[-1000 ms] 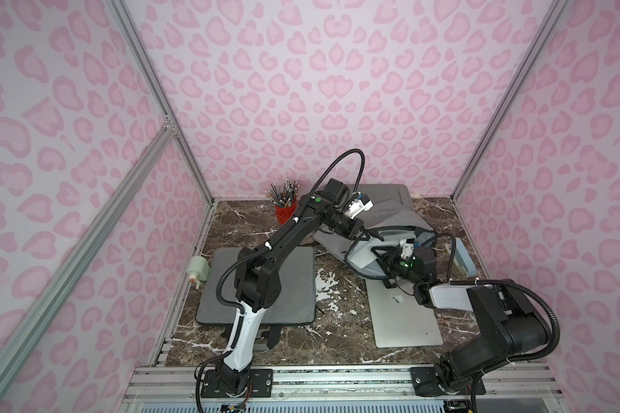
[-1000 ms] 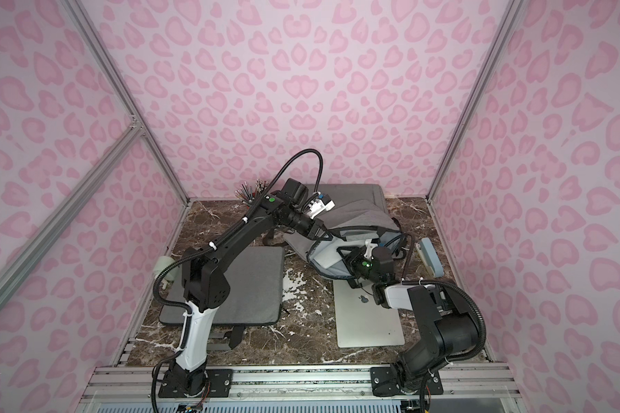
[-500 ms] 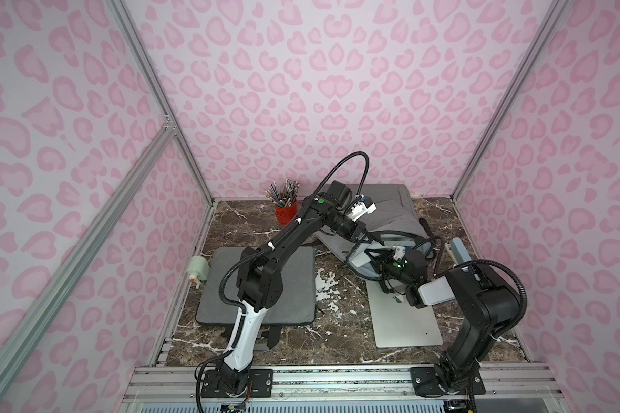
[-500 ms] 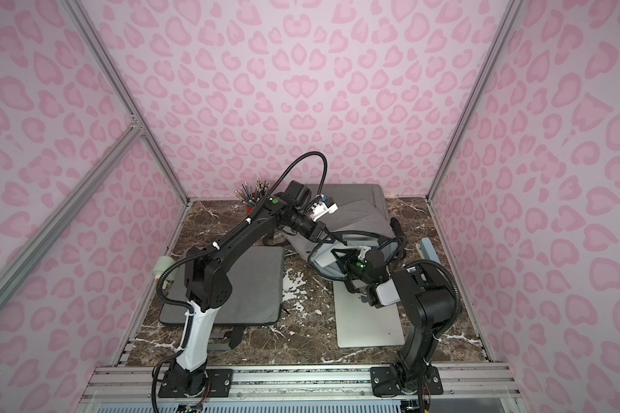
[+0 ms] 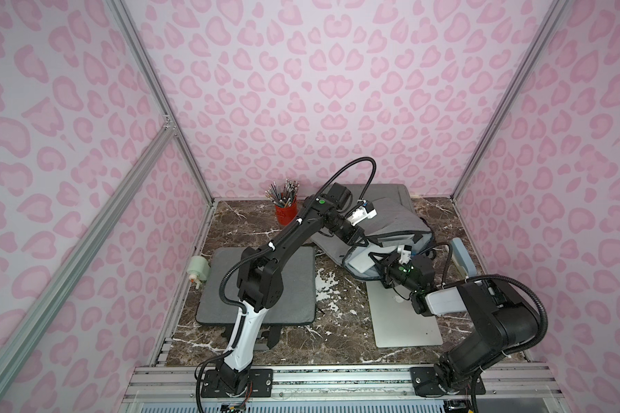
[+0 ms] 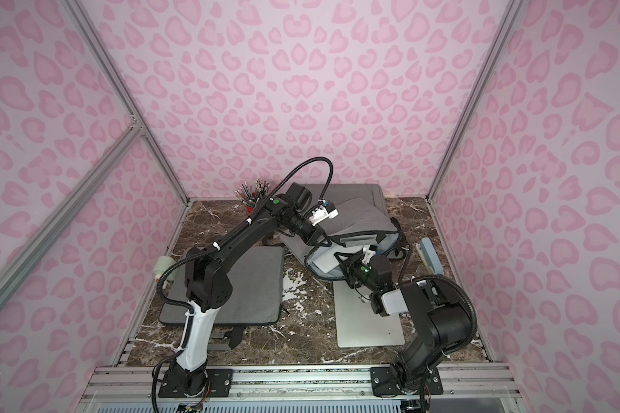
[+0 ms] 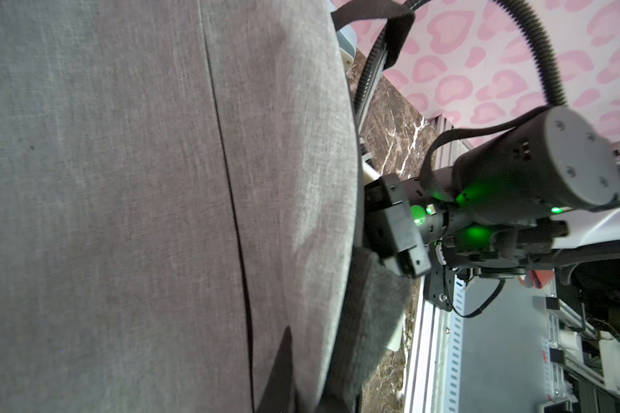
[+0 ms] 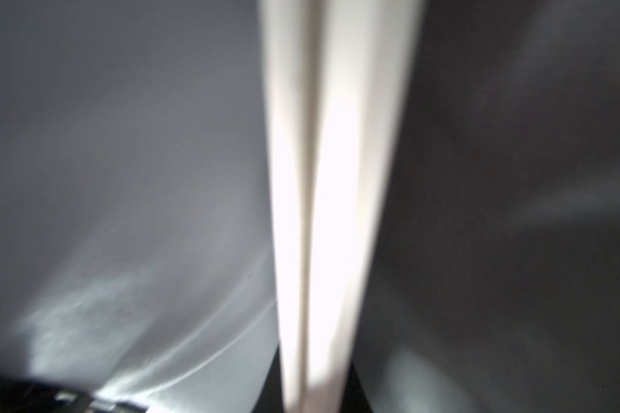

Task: Open the zippered laptop bag and take out the laptop
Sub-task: Take out the laptop from the zippered laptop bag.

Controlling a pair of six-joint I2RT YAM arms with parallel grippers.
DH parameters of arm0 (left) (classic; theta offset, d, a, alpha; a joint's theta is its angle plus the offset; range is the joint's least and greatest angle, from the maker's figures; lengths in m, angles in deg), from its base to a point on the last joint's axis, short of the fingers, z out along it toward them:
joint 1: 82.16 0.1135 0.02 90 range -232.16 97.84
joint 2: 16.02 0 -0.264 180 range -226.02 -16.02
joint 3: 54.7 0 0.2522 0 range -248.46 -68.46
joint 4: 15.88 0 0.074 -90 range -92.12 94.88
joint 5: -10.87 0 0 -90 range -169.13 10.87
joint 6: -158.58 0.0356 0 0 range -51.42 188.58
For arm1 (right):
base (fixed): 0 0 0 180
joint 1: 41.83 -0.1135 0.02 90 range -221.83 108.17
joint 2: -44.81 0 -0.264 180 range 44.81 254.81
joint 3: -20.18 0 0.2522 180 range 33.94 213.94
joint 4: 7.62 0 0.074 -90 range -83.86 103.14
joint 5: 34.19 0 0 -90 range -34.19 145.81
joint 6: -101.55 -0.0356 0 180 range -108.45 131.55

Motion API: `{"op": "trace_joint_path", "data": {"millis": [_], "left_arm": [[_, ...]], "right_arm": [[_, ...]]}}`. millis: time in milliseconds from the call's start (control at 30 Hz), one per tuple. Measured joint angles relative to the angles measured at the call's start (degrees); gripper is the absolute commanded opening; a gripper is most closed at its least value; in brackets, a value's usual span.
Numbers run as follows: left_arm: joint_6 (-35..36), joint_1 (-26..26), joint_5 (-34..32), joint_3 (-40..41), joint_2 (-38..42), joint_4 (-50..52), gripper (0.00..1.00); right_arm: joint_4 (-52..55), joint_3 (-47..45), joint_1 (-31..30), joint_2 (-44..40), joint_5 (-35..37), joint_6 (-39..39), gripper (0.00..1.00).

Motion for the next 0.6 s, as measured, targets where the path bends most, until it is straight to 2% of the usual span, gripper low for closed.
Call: {"op": "trace_joint_path", "data": {"millis": [600], "left_arm": [[9.9, -1.0, -10.6, -3.8, 0.1, 1.4, 0.02]], "right_arm": [[17.9, -6.0, -0.8, -23.1, 3.2, 1.6, 0.00]]}}
